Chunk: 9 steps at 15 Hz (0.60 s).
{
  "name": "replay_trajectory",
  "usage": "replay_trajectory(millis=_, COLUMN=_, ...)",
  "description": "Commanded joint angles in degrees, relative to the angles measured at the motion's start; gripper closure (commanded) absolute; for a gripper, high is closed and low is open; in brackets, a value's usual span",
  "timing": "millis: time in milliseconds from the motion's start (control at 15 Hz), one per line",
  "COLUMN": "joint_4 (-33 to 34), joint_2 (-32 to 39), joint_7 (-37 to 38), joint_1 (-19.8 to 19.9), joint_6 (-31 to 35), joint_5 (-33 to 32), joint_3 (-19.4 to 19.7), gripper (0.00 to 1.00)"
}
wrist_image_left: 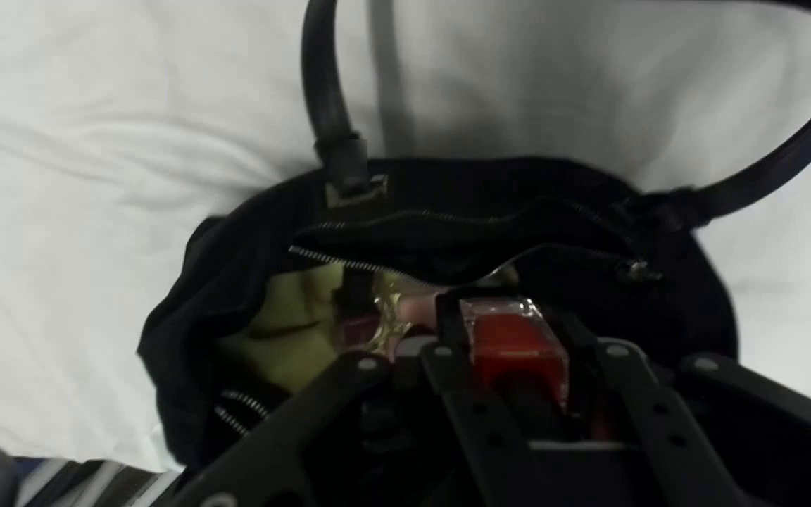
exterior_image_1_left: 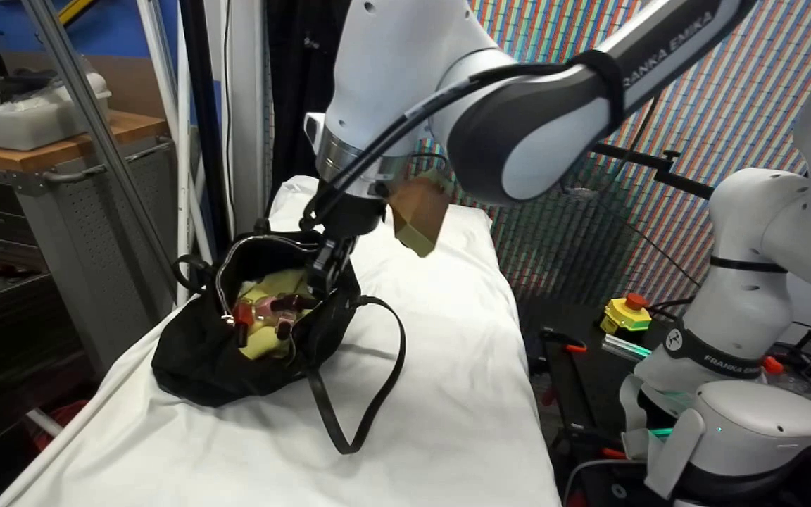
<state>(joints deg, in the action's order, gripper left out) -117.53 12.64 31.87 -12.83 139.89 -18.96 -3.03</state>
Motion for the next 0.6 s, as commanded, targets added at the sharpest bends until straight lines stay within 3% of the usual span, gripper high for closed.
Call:
replay_trajectory(millis=0, joint_4=10.5, joint_2=6.9, joint_7=-4.0, joint_1=1.5, joint_6=-2.2, joint_5=-0.4, joint_3=2.1, gripper=0.84)
replay_trajectory(millis=400, joint_4=23.2, joint_2=15.8, joint_7=-8.4, joint_1=2.3, joint_6=-5.5, joint_5=1.1, joint_3=4.8, gripper=0.84)
replay_trajectory(millis=467, joint_4=25.0, joint_2=17.0, joint_7=-9.2, joint_1=2.5, joint_6=-6.3, joint_5=1.7, joint_3=4.9, gripper=0.67)
replay_trajectory(millis=533, joint_4=26.6, joint_2=18.0, joint_7=-9.2, joint_1=2.4, joint_6=-6.9, joint_5=1.7, joint_3=5.2, gripper=0.34)
